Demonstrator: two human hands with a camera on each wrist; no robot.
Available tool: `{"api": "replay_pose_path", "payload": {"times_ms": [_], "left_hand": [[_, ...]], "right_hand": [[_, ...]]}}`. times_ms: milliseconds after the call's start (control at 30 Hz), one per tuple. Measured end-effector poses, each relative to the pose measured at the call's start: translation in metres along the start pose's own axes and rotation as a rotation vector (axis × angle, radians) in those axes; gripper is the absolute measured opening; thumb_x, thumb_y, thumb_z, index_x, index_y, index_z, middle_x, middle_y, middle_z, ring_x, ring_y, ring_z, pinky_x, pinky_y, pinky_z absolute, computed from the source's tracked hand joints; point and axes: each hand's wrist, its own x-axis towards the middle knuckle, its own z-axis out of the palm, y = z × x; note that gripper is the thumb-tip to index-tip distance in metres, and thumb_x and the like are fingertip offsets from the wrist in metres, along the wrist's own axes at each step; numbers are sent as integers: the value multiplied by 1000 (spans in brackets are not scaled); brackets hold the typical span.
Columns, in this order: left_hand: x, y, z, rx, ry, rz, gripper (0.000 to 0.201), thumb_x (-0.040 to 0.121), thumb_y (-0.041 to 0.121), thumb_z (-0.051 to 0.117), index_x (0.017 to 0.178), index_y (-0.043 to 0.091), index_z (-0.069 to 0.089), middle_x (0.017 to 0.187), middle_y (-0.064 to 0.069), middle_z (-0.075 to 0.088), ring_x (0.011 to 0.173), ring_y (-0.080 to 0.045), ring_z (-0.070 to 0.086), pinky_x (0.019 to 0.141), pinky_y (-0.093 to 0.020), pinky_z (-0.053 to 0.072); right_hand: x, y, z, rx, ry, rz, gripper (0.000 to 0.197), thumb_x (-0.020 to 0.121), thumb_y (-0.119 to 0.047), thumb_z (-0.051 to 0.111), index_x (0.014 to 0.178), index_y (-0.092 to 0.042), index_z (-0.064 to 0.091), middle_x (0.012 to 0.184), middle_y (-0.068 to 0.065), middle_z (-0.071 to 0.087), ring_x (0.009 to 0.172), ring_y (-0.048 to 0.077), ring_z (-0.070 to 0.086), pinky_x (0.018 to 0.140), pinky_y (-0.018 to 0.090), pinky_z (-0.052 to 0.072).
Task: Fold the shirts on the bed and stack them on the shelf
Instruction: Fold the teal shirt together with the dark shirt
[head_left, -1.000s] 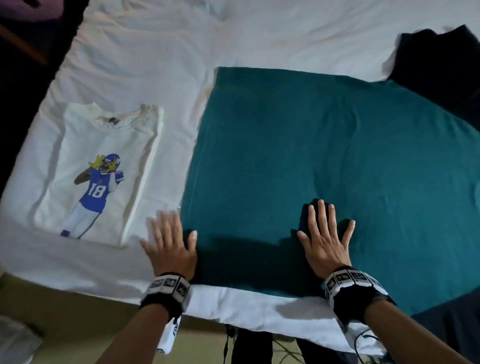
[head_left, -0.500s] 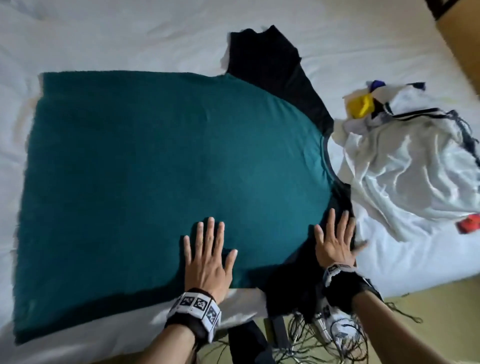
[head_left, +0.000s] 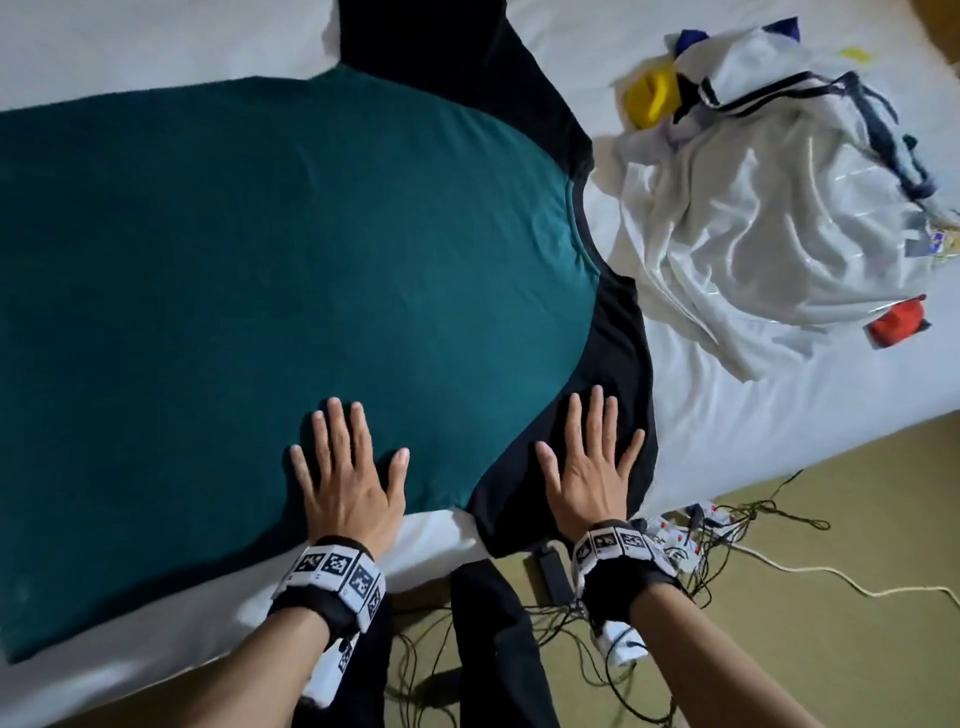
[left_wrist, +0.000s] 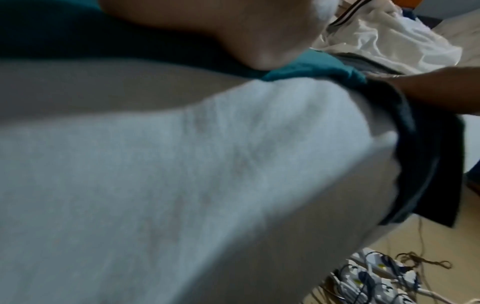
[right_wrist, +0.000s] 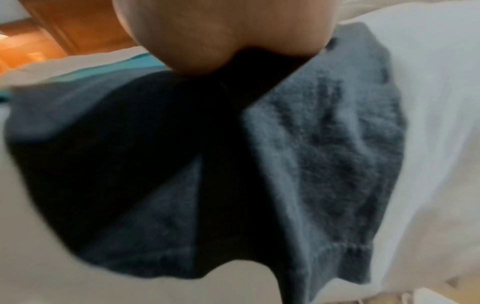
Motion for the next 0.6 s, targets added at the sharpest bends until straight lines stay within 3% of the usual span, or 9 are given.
{"api": "replay_pose_path", "payload": {"times_ms": [67,133,200,267,333,400,500,567,600], "left_hand": [[-5,5,-6,-44,-6,137,67,92,48,36,146,8,39,158,-13,25,146,-32,22,114,-57,21],[-11,11,-11,-78,11,255,63,85,47,46,135,9,54,150,-13,41,138,-34,38,106,-54,35],[-17,8,-15,-68,-9,293,74,74,55,57,135,13,55,147,-10,45,135,-32,41,103,-52,37],[-20,-3,-17,3,-68,338,89,66,59,59,145,19,44,155,-4,34,143,-26,31,110,-52,29],[-20,-16,-16,31,-91,386,90,67,51,56,150,21,36,160,0,24,147,-23,22,116,-51,22],[-18,-24,-14,12,-60,399,81,71,39,49,148,19,38,159,-1,28,146,-25,25,116,-50,21],[-15,-30,-10,-56,17,421,67,76,24,39,142,14,49,151,-3,42,140,-29,38,113,-49,25],[-11,-35,-9,-132,95,470,58,79,20,39,133,11,58,143,-4,53,133,-29,48,108,-47,31],[-8,-36,-12,-174,143,501,52,80,19,41,126,11,65,135,-4,60,127,-28,54,105,-44,36]], "right_hand": [[-15,-11,0,-37,-36,-269,85,89,-71,27,156,-23,8,163,1,-5,150,25,-9,112,64,-9],[-31,-18,6,-126,-92,-467,103,76,-79,44,156,-22,14,163,3,2,150,27,0,110,70,-2],[-38,-16,10,-200,-138,-440,119,59,-80,56,155,-21,17,163,5,5,150,27,4,110,71,2],[-38,-13,13,-230,-140,-403,124,51,-69,64,155,-23,16,163,7,5,150,27,6,109,72,7],[-38,-12,14,-233,-125,-416,127,46,-54,73,155,-23,15,163,8,7,150,27,8,108,72,11],[-39,-10,15,-227,-110,-420,127,47,-36,80,155,-23,15,163,7,10,150,26,9,110,68,11],[-39,-1,12,-185,-10,-414,110,56,-1,62,154,-26,19,162,3,14,150,22,12,114,58,14],[-34,7,5,-102,82,-419,90,62,1,44,148,-24,38,156,4,32,144,24,28,111,50,25],[-29,11,0,-48,133,-417,75,66,-3,40,138,-21,52,145,4,48,133,26,43,104,48,36]]}}
